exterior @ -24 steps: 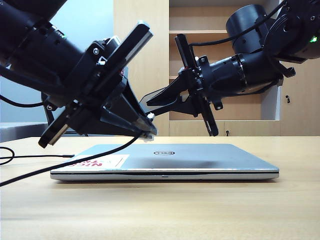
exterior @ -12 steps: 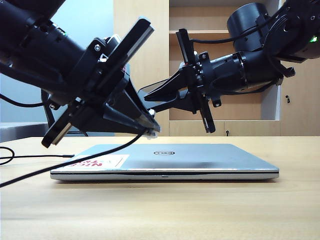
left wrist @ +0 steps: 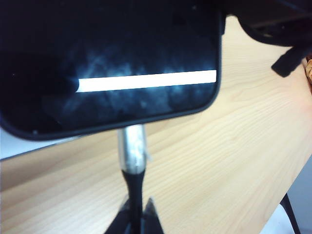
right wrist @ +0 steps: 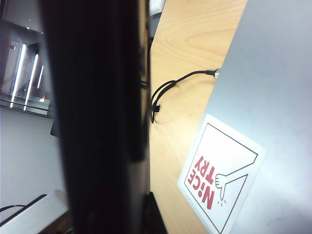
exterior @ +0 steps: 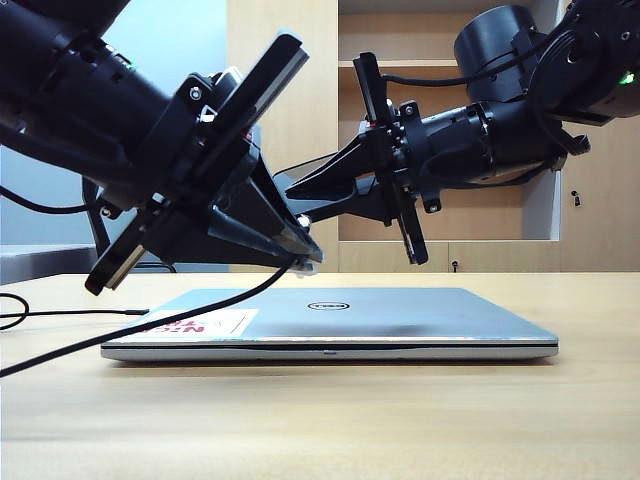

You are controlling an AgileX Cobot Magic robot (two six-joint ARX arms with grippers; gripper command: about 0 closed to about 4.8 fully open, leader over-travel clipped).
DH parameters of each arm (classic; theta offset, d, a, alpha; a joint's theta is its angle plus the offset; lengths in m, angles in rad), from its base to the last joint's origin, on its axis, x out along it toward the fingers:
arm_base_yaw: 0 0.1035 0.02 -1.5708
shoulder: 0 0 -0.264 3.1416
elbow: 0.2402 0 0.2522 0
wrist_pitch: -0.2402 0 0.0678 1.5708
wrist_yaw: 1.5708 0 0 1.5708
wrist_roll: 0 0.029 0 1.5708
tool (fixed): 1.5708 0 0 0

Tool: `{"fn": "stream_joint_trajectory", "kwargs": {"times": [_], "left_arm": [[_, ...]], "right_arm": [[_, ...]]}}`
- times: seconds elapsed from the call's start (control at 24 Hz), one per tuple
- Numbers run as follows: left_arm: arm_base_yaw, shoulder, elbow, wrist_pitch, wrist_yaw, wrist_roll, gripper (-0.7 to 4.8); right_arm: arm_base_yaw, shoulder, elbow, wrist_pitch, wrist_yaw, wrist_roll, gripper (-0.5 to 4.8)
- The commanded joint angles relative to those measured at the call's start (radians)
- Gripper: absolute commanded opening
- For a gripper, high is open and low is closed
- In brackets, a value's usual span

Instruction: Pick up the charging cable and the phone, plug the charging cable into the charging port on the phone, and finally place them back on the table.

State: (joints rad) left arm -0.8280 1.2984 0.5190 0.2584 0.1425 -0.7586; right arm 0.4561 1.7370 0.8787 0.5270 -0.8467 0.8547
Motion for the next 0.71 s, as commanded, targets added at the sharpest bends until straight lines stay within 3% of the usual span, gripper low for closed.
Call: {"fn": "stream_joint_trajectory", "kwargs": {"times": [0.04, 0.13, 0.33, 0.54, 0.63, 0.71], "left_arm": [[0.002, -0.004, 0.003, 0.05, -0.023, 0.026, 0.94], [0.002, -0.005, 0.003, 0.05, -0.023, 0.029, 1.32], [0.002, -0.018, 0.005, 0.05, -0.023, 0.039, 1.34], [0.002, -0.066, 0.006, 0.05, -0.023, 0.167, 2.05], [0.002, -0.086, 0.006, 0.045, -0.023, 0.187, 2.05], [0.002, -0.103, 0.006, 0.043, -0.023, 0.187, 1.6]], "right_arm": [[0.001, -0.01, 0.009, 0.024, -0.006, -0.021, -0.06], [-0.009, -0.013, 0.009, 0.024, 0.007, -0.021, -0.06], [-0.034, -0.031, 0.009, 0.021, 0.031, -0.031, -0.06], [-0.083, -0.093, 0.01, -0.114, 0.117, -0.135, -0.06], [-0.111, -0.127, 0.01, -0.204, 0.154, -0.182, -0.06], [-0.145, -0.157, 0.01, -0.28, 0.165, -0.209, -0.06]]}}
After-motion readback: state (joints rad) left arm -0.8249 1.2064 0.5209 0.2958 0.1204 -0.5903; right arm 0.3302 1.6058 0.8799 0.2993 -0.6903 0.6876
